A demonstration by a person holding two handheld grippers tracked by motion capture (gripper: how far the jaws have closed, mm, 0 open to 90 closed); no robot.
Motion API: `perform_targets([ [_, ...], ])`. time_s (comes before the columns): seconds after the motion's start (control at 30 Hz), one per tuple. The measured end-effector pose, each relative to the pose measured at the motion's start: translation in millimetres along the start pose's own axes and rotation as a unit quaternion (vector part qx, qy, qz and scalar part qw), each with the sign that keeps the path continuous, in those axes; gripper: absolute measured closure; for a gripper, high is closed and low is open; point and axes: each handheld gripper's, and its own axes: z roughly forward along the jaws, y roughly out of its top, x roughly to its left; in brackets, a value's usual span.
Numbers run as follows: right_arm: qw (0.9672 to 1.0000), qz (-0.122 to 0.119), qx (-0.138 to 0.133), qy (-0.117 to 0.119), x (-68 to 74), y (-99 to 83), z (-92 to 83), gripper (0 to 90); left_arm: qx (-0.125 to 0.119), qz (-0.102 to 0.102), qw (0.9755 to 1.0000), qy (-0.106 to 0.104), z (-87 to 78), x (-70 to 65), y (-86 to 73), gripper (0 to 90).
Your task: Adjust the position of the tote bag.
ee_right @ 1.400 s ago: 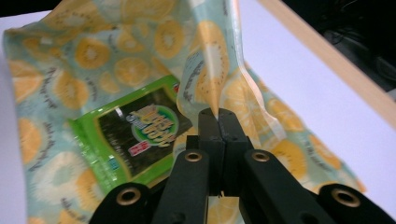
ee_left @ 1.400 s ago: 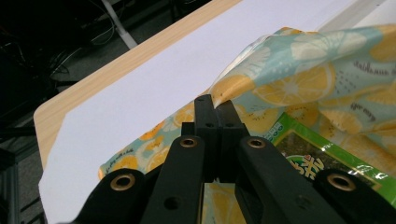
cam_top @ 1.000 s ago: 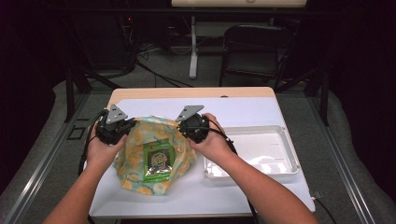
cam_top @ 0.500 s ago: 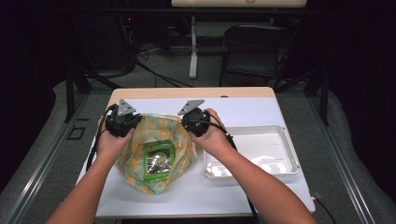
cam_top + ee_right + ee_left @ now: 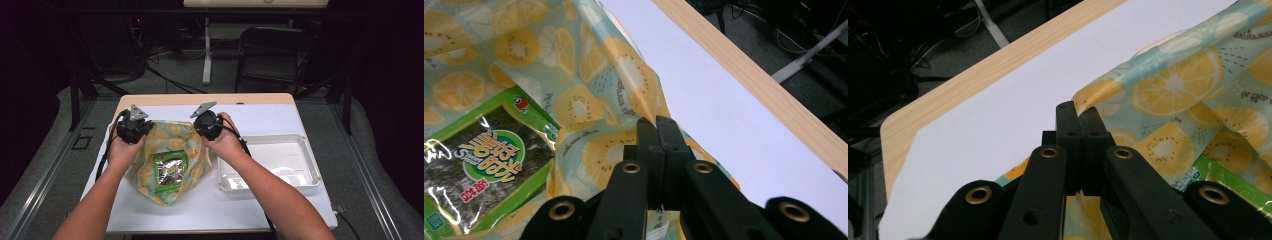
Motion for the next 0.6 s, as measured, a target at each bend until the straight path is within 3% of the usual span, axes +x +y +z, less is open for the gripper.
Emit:
perform_targets([
  [0.6, 0.9984, 0.028, 0.048, -0.008, -11.5, -7.9, 34.3, 90.0, 0.047, -0.012, 0.9988, -0.007, 41.8, 1.0, -8.3, 90.0],
])
